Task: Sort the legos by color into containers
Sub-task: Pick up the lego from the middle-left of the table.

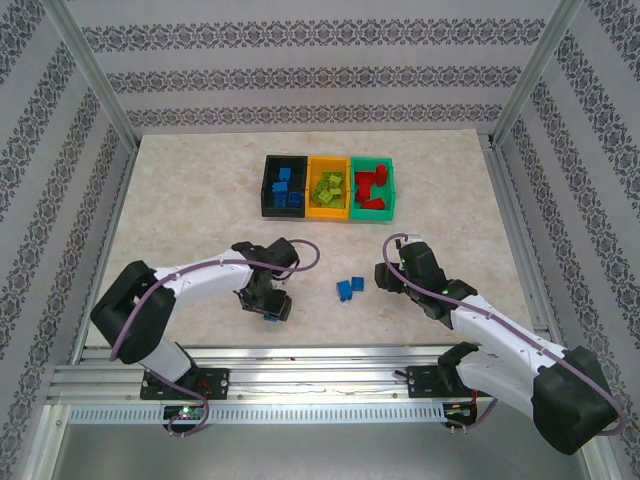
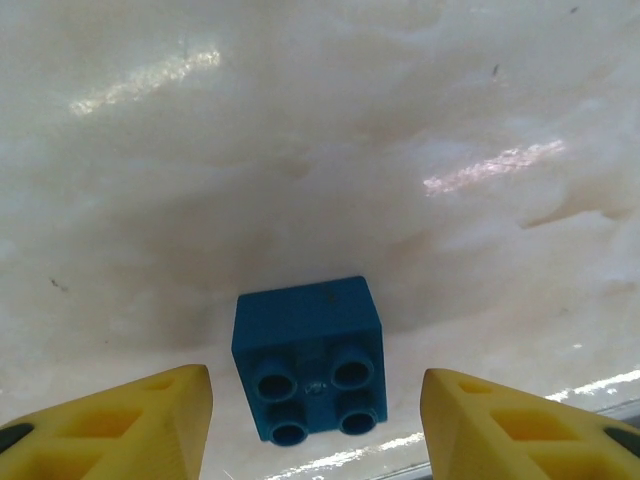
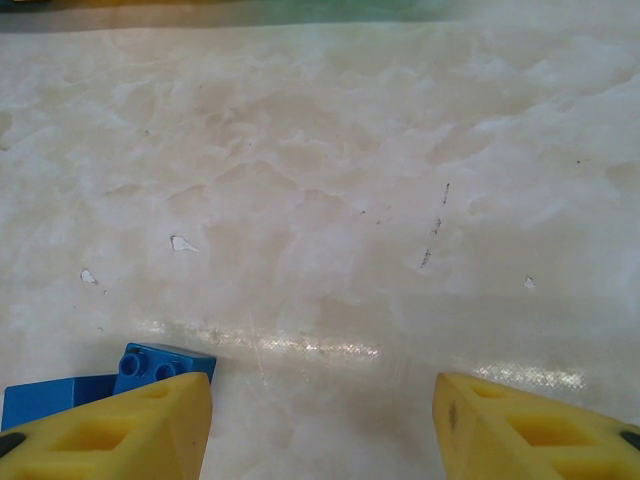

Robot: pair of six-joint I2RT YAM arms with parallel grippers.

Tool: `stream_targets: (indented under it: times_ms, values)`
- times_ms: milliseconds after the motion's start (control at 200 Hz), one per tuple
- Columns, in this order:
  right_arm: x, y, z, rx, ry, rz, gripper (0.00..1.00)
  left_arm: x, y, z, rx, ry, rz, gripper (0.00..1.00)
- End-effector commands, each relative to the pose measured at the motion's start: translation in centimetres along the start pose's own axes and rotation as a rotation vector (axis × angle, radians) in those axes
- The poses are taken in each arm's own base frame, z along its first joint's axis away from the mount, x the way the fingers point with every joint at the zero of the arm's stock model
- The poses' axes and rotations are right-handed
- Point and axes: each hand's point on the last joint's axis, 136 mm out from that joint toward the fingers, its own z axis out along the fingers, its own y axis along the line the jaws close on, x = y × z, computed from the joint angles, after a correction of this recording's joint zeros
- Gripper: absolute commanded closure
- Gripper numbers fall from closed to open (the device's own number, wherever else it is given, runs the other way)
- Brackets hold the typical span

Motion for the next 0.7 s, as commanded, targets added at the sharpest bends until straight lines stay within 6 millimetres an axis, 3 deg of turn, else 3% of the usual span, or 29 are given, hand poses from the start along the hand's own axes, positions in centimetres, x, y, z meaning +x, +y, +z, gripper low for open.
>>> stream_targets:
  times_ms: [0, 170, 270, 410, 575, 695]
  values:
    - [-0.2, -0.1, 0.0, 0.016, -0.017, -0.018, 0.39, 0.2, 0.6, 0.1, -0.090, 0.023, 0.017, 0.44]
    - [-0.1, -0.1, 0.1, 0.017, -0.013, -0.019, 0.39, -0.1, 0.3, 0.3, -0.126, 0.036, 0.046, 0.53]
    - [-0.1, -0.1, 0.1, 0.017, -0.013, -0.019, 0.39, -0.4, 0.1, 0.0, -0.114, 0.015, 0.047, 0.61]
    - [-0.1, -0.1, 0.1, 0.019, -0.014, -0.019, 0.39, -1.4, -0.3, -1.1, -0.103, -0.022, 0.061, 0.64]
    - [0.0, -0.1, 0.1, 0.016, -0.011, -0.021, 0.39, -3.7, -0.6, -2.8, -0.084, -0.066, 0.070, 0.69]
    - [-0.1, -0.1, 0.1, 0.021, -0.014, -0.020, 0.39, -6.6, 0.1, -4.7, -0.082, -0.107, 0.059, 0.69]
